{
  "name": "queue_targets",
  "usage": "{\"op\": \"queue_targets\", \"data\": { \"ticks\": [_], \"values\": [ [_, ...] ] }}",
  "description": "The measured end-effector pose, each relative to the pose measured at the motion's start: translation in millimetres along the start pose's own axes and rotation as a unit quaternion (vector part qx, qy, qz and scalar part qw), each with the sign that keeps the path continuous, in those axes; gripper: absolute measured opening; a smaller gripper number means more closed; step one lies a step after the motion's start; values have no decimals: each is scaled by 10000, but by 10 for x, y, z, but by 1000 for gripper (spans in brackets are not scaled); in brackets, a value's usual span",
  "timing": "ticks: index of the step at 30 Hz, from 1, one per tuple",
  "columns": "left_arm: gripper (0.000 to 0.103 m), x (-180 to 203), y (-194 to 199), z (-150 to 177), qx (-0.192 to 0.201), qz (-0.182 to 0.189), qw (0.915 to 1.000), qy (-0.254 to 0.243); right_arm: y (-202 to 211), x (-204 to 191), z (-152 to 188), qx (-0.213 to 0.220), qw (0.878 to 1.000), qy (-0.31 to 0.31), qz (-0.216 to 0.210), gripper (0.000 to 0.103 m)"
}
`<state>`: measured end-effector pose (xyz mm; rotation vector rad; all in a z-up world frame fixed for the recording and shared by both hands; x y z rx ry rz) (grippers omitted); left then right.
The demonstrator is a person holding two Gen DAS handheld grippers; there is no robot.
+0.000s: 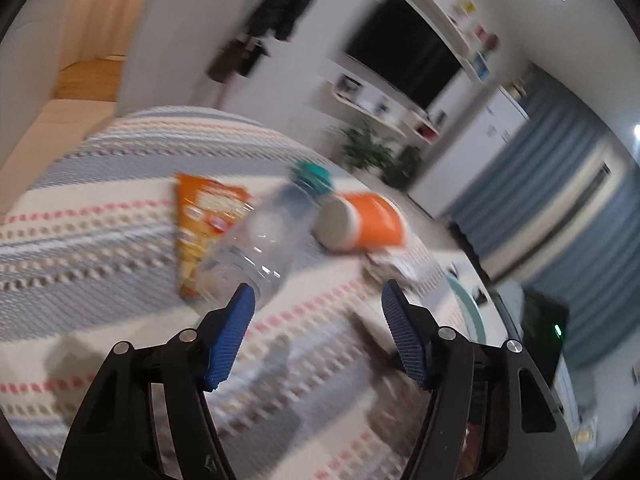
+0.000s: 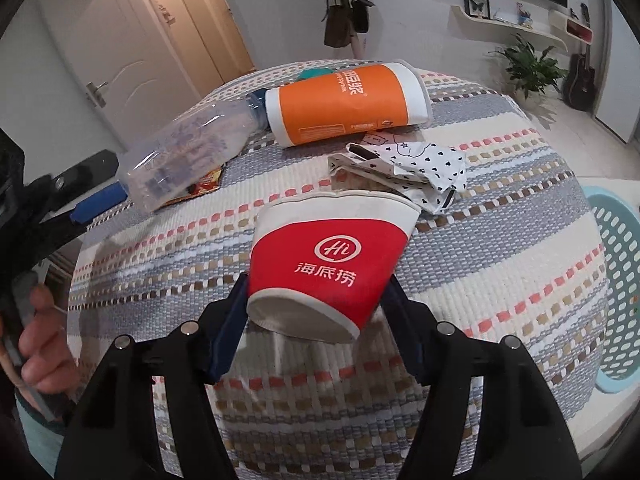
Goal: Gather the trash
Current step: 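Move both tools back over the bed toward the red paper cup, then grasp the red paper cup with right tool while left tool grasps clear bottle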
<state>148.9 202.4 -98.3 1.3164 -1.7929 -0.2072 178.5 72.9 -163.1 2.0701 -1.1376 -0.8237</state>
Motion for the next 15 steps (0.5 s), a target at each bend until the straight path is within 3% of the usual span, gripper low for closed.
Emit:
{"op": "queue_targets", "data": {
  "ticks": [3,6,10,11,14,15],
  "values": [
    [66,238,31,146,-209,167,9988,-399,21,39,17,8,10000,2,-56,62],
    [75,341,107,95,-15,-175,9970,-759,30,71,-17,34,9999,46,-99,62],
    [87,245,25,-234,282,-1278,9846,-1157,63,105,-29,99,9999,91,-92,62],
    [87,183,-62,-314,298,-1705,9761,-1314,63,117,-22,97,9999,100,-93,62],
    [87,-19,-358,-466,74,-2442,9570,-1564,45,109,5,59,9998,113,-152,62],
    [85,-86,-442,-477,-54,-2517,9554,-1543,50,117,10,52,9998,134,-160,62]
  ]
}}
Point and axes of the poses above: each gripper's, at about its wrist camera, not at the fingertips, and y roughly against the way its jaws point, x to its right, z to its underside, the point moved 9 cm from there along -y, roughly the way its jaws point, and after that the axes turned 4 degrees about y, right-handed, at the moved point
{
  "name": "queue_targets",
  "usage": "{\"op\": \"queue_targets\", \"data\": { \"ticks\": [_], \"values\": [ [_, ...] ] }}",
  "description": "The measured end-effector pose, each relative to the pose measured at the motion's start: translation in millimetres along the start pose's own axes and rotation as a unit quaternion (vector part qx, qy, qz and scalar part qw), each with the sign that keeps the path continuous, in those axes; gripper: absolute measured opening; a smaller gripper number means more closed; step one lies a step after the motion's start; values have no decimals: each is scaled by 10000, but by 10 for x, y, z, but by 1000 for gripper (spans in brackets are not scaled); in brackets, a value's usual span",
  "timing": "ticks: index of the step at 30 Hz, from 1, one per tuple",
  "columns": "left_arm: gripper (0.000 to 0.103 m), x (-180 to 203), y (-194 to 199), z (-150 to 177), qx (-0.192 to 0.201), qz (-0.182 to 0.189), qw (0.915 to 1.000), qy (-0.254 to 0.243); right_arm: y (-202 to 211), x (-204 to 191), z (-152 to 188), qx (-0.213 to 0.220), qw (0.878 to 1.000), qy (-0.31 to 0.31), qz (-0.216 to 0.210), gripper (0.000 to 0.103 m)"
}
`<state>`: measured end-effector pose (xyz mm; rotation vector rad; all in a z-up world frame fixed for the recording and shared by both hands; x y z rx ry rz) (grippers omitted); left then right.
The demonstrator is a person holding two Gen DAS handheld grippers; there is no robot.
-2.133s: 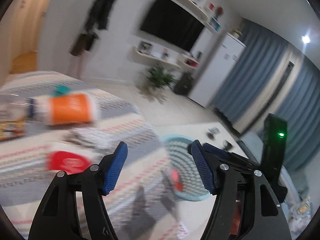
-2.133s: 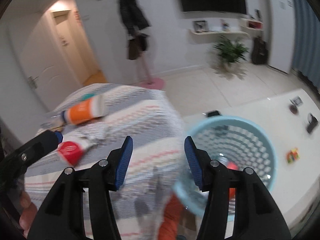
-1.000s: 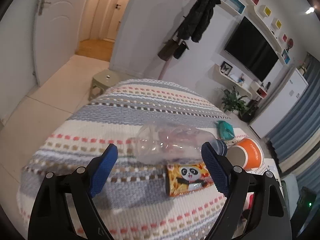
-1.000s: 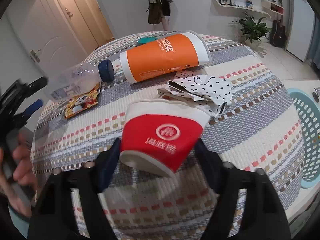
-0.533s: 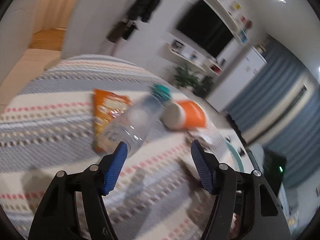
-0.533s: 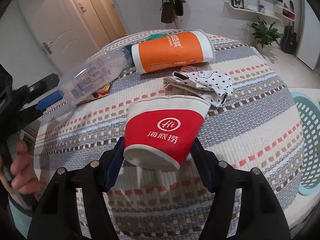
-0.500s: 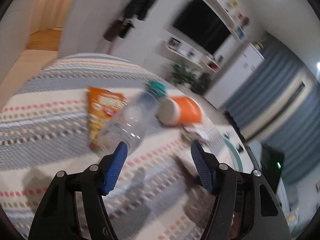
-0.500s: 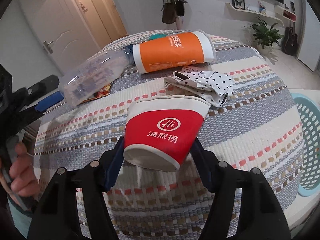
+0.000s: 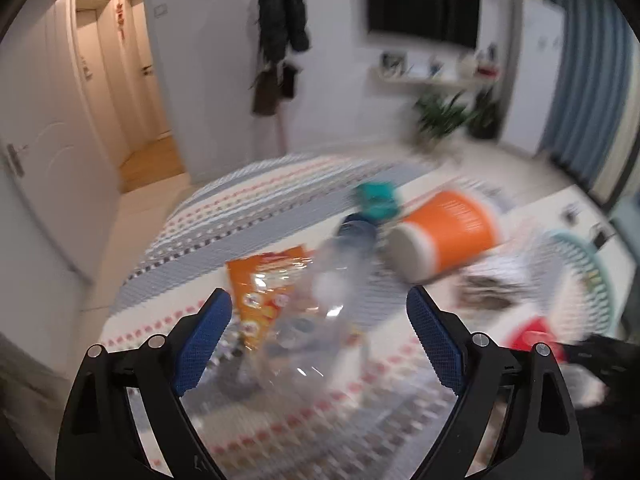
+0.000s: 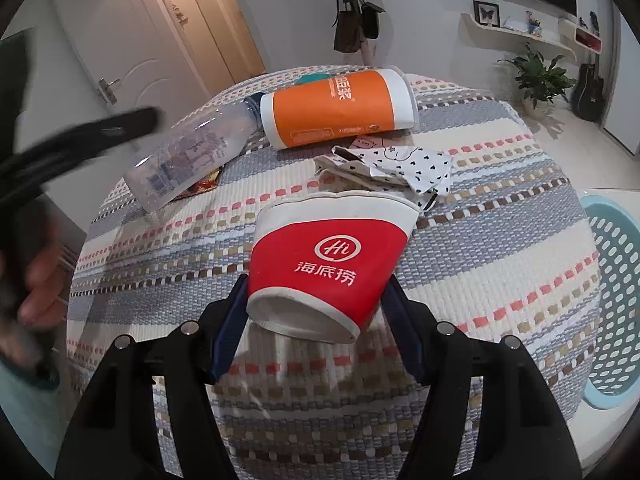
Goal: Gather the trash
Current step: 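Grasp the red paper cup with right tool while left tool grasps clear bottle, then carry the cup and bottle over the blue basket and open both tools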
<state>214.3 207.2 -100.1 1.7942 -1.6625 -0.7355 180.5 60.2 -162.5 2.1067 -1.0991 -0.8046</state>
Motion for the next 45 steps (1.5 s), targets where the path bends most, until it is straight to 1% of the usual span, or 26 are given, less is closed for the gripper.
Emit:
{"op": "queue_targets", "data": {
  "ticks": [1,2,3,5,6,8,9,10,12,16,18,20,22,24,29,32,34,36,38,40,41,43,45],
  "values": [
    [84,6,-95,15,-174,93,9998,9,4,4,2,-1,10000,23,7,62],
    [83,23,-186,31,-349,287,9990,55,6,8,0,2,10000,45,9,62],
    [82,43,-234,46,-434,380,9983,74,13,12,-3,11,10000,88,7,62],
    [81,50,-311,55,-546,326,9980,70,12,2,-8,25,9999,139,12,62],
    [77,49,-340,65,-610,239,9978,69,3,3,-9,13,9999,153,-6,62],
    [55,40,-409,97,-741,86,9972,85,-9,-17,22,-16,9998,166,-86,62],
    [46,50,-437,127,-840,169,9962,153,-2,-33,31,-16,9997,194,-128,62],
    [45,50,-442,147,-866,205,9958,226,1,-49,22,-6,9996,223,-145,62],
    [45,28,-358,206,-758,170,9963,370,33,-93,25,41,9993,313,-215,62],
    [45,28,-146,350,-494,578,9932,885,158,-176,20,202,9979,512,-356,62],
    [45,53,-1,416,-289,762,9911,1052,242,-212,8,303,9970,590,-403,62],
    [45,85,153,467,-124,862,9893,1171,321,-220,-8,396,9964,602,-443,62],
    [45,138,316,456,77,964,9878,1218,416,-207,-30,498,9959,587,-481,62],
    [45,204,511,431,306,1203,9842,1260,541,-178,-66,649,9950,579,-492,62],
    [45,472,848,299,655,1696,9755,1236,887,10,-174,1042,9925,467,-437,62],
    [45,760,949,183,798,1889,9724,1113,1123,225,-252,1324,9903,330,-262,62],
    [45,995,986,111,877,2007,9705,1005,1261,391,-287,1446,9891,193,-218,62],
    [45,1181,972,51,898,2125,9686,924,1393,598,-305,1576,9874,20,-138,62],
    [45,1437,951,-10,907,2261,9661,848,1529,851,-314,1706,9852,-153,32,62],
    [45,1635,924,-60,937,2348,9644,773,1647,1128,-302,1832,9822,-295,300,62],
    [45,1795,912,-100,946,2443,9624,725,1697,1248,-290,1872,9807,-350,435,62],
    [45,2090,857,-151,894,2613,9589,652,1809,1524,-239,1934,9772,-492,720,62],
    [45,2342,779,-172,832,2696,9578,549,1880,1773,-175,1961,9740,-629,943,62]
  ]
}}
Point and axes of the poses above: each gripper's, at about its wrist camera, not at the fingertips, and y roughly against the way its jaws point, x to its right, z to its underside, the point moved 9 cm from there along -y, roughly the way its jaws point, and after that the axes turned 4 degrees about y, right-handed, at the moved point
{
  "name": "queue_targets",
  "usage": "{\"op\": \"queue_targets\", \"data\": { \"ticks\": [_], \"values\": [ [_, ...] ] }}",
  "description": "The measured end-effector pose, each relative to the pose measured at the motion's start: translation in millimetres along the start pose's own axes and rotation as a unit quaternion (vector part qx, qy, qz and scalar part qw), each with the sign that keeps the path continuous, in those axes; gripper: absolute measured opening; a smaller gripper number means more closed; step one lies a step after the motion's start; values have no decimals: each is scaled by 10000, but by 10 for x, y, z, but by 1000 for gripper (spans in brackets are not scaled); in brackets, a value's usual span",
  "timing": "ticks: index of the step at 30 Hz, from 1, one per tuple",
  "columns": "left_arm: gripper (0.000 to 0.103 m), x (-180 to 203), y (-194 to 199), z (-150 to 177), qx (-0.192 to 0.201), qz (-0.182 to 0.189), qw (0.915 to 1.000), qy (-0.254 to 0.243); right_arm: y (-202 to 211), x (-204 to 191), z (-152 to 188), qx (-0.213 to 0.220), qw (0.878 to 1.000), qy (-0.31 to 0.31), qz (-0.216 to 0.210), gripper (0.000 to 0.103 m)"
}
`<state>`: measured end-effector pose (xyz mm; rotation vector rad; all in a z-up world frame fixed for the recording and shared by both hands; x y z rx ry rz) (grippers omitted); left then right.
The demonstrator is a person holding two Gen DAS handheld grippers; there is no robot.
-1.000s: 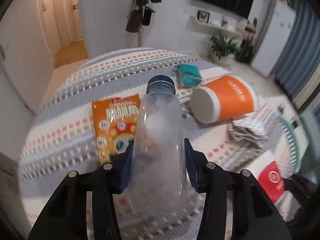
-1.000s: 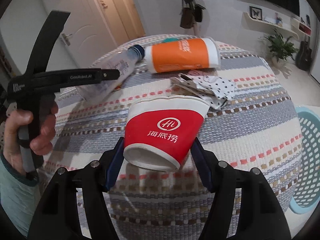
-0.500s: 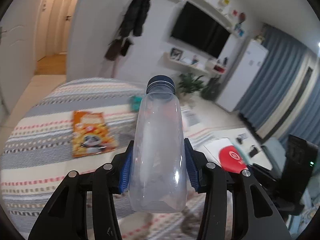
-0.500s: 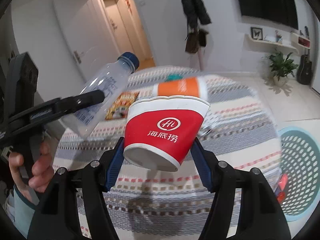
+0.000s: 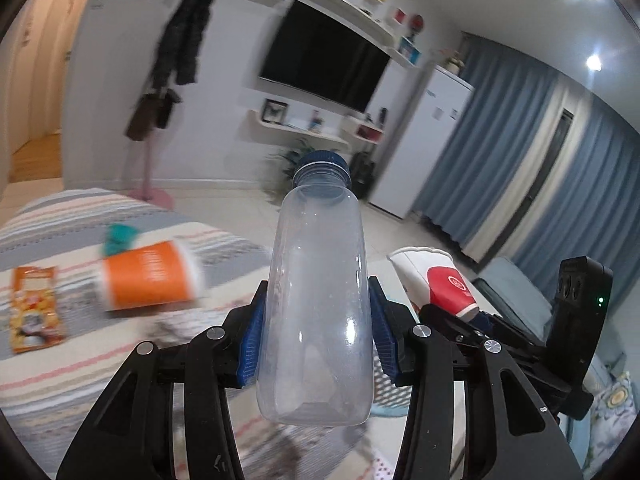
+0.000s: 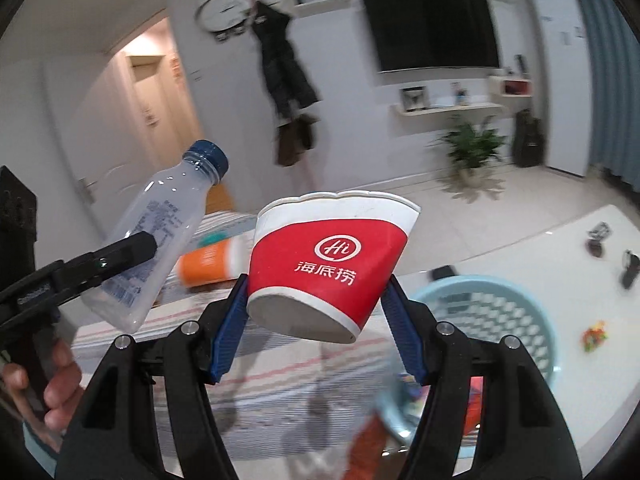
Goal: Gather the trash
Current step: 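Carry the cup and bottle over the blue basket and open both tools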
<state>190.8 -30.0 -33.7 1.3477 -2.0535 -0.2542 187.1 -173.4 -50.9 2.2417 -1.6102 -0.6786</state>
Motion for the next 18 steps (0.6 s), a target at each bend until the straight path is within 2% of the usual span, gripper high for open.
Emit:
{"op": "queue_targets", "data": {
  "ticks": [2,7,15,18],
  "values": [
    [45,161,-208,46,-114,20,9999,-66,-27,223,0,7,9997,-75,225,62],
    [45,525,-747,247,-405,-206,9984,-340,-48,786,141,-228,9967,-357,694,62],
    [45,820,-1457,683,-1080,-97,9936,-300,-322,1516,599,-1054,9835,-877,1185,62],
    [45,838,-1629,880,-1329,-96,9907,-260,-412,1635,791,-1306,9778,-1021,1279,62]
  ]
}}
Point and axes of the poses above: each gripper's, at about its wrist camera, not at the fingertips, and y roughly against the way its jaws point, x to its right, z to its underside, the point moved 9 cm from there along -y, roughly the way its jaws point, and after that the axes turned 4 degrees about y, right-handed, at the moved point
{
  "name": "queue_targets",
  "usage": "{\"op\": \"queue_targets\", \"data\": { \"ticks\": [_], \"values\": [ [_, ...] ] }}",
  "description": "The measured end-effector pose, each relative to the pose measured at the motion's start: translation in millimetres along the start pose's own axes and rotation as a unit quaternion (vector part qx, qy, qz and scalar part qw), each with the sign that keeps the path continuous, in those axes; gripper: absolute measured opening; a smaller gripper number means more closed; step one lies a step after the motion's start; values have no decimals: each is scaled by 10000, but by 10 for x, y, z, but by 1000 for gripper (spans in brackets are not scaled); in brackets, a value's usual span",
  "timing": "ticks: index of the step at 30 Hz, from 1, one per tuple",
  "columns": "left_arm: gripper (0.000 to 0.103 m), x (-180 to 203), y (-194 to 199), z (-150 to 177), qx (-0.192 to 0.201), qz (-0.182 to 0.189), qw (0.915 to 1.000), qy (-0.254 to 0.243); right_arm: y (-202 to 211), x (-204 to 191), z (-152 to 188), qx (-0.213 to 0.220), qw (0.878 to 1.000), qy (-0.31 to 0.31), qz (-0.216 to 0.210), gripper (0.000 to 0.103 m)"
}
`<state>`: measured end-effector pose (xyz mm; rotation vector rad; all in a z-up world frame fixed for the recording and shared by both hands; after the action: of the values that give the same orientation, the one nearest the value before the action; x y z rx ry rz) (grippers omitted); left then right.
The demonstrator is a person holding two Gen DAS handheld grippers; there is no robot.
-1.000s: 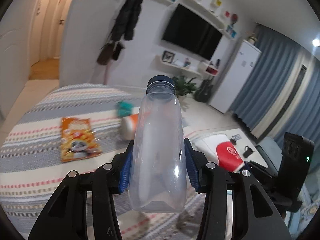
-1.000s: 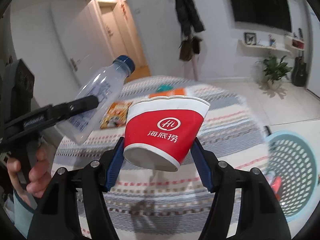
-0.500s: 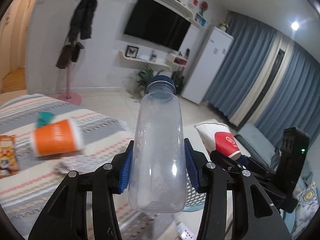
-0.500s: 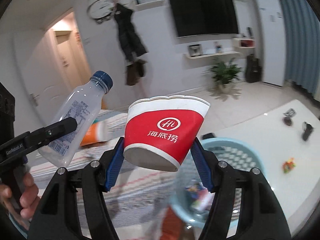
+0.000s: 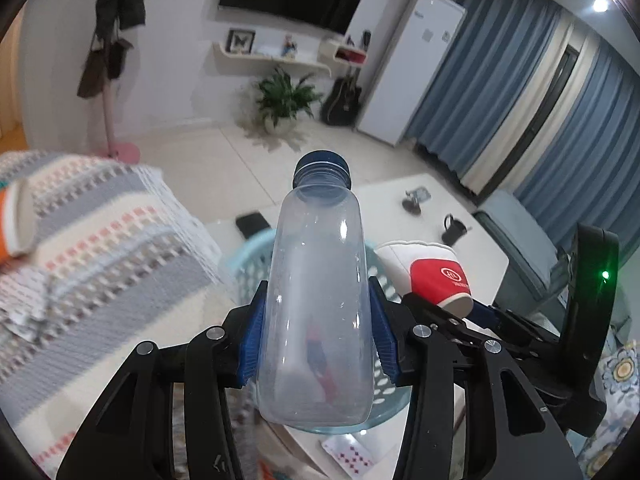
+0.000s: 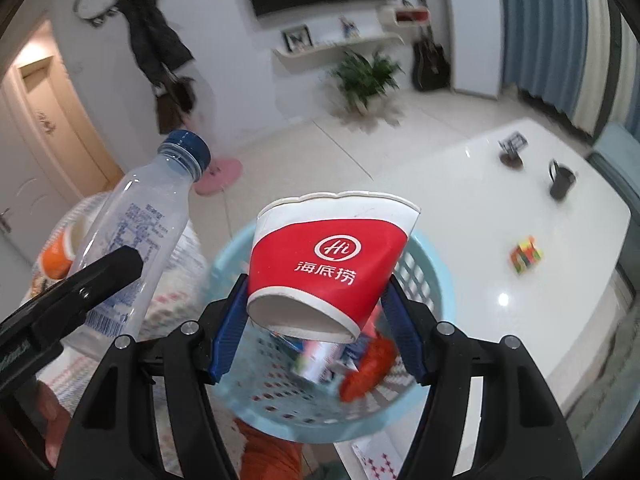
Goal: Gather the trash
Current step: 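Carry the cup and bottle over the blue basket and open both tools, then move both tools back over the bed toward the snack bag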
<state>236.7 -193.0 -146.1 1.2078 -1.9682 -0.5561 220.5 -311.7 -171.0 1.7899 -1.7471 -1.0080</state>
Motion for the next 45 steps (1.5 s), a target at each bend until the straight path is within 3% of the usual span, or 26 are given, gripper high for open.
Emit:
{"op": "queue_targets", "data": {
  "ticks": [6,8,9,18,26,32,36,39,41,42,45],
  "values": [
    [45,26,-287,146,-340,-20,9994,-1,-152,147,157,-247,9996,-158,63,63],
    [49,15,-297,180,-394,2,9992,6,-163,173,192,-296,9993,-213,42,63],
    [56,9,-295,190,-401,19,9992,18,-168,177,205,-318,9992,-226,23,63],
    [61,-127,-116,274,-357,49,9992,151,-187,113,288,-472,9984,-271,-137,65],
    [61,-242,211,309,-157,39,9998,123,-27,-120,206,-242,9995,6,-193,65],
    [61,-387,678,248,238,-20,9996,120,212,-553,75,153,9978,345,-549,65],
    [61,-623,1060,219,499,150,9973,521,365,-1021,16,376,9924,739,-906,65],
    [61,-836,1347,157,767,-37,9946,694,448,-1401,3,495,9867,1089,-1098,65],
    [61,-1034,1561,134,953,-207,9920,804,494,-1597,6,589,9840,1265,-1108,57],
    [61,-1143,1679,127,1052,-329,9904,838,522,-1734,5,644,9819,1383,-1123,48],
    [61,-1426,1964,121,1253,-683,9854,929,562,-2081,39,692,9748,1639,-1343,45]
  ]
}}
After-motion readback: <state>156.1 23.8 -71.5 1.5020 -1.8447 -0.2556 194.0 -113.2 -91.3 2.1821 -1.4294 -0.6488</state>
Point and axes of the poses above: each gripper's, at about its wrist camera, not at the fingertips, and y roughly against the way its jaws point, x to its right, z to its underside, the point moved 9 cm from there along -y, roughly the way its jaws point, and after that the axes turned 4 degrees about y, right-handed, at the moved point
